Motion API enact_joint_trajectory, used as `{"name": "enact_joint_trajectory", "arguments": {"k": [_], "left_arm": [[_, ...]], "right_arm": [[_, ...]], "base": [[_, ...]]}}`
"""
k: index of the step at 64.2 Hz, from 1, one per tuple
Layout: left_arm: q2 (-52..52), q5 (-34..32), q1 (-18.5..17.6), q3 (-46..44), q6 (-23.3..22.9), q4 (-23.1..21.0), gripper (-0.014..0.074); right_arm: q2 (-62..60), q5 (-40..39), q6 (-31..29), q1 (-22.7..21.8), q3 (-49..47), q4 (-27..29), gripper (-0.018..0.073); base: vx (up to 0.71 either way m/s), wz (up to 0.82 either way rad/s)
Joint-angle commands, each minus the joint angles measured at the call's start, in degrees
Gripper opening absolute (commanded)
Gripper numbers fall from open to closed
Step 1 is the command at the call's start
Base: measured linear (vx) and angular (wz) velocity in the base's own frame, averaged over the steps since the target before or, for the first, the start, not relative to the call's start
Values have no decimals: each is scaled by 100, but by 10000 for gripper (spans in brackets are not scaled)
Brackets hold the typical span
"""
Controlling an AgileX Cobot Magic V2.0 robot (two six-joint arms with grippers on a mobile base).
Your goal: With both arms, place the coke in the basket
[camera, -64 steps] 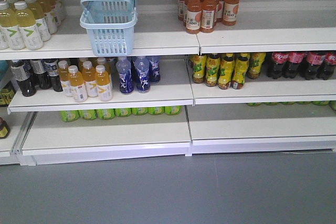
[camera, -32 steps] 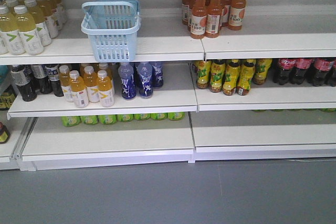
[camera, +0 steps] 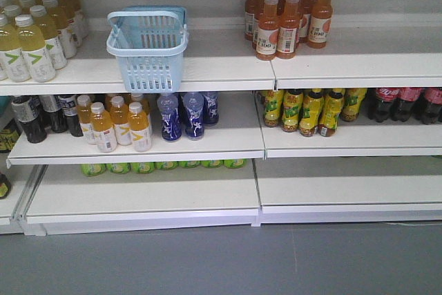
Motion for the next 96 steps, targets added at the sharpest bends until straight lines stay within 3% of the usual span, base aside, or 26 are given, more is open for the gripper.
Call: {"name": "enact_joint_trajectory", "arguments": {"k": [1,96], "left_arm": [[-105,-434,-20,81,8,-54,-6],[-105,-434,-20,81,8,-54,-6]], "right_arm": [[-85,-402,-21,-11,85,-59,-9],[-85,-402,-21,-11,85,-59,-9]], "base": [[12,0],[9,1]]}}
